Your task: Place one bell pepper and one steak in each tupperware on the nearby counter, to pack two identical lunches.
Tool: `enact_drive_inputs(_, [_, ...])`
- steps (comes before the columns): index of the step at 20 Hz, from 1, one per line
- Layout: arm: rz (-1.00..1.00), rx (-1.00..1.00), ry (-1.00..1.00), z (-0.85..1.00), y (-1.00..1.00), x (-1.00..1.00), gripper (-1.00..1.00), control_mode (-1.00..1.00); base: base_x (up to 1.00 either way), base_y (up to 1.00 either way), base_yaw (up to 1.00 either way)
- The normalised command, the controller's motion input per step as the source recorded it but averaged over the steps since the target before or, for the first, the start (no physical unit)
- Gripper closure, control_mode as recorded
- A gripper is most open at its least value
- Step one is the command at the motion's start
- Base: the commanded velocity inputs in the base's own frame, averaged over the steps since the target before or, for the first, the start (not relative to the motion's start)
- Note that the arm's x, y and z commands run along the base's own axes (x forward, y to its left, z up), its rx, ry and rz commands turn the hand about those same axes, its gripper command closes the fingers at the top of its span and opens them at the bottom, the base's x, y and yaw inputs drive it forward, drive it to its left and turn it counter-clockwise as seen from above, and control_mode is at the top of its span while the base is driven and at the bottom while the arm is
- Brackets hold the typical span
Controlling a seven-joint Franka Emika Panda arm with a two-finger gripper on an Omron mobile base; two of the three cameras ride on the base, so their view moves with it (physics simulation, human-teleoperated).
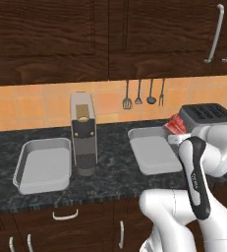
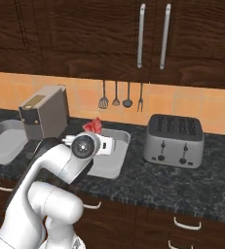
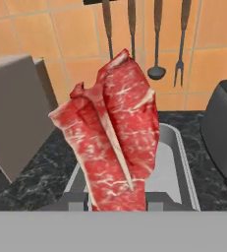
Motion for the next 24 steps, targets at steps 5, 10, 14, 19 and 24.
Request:
enact_drive_inputs(5, [-0.04,-0.04,0.02,-0.27,0.02,0.22,1.00,-1.00,0.18,0.00,-0.05])
enact_drive_inputs(10, [-0.01,-0.07,0.14,-0.50,0.13,0.28,1.00,-1.00,0.00,0.00,0.00])
enact_drive_inputs(14, [0.00,-0.09,0.18,-0.45,0.27,0.29,1.00,-1.00,0.00,0.00,0.00])
enact_drive_inputs(19, [0.00,-0.01,0.13,-0.35,0.27,0.33,1.00,-1.00,0.00,0.00,0.00])
enact_drive_inputs(24, [0.00,0.01,0.13,-0.60,0.13,0.36,1.00,-1.00,0.00,0.00,0.00])
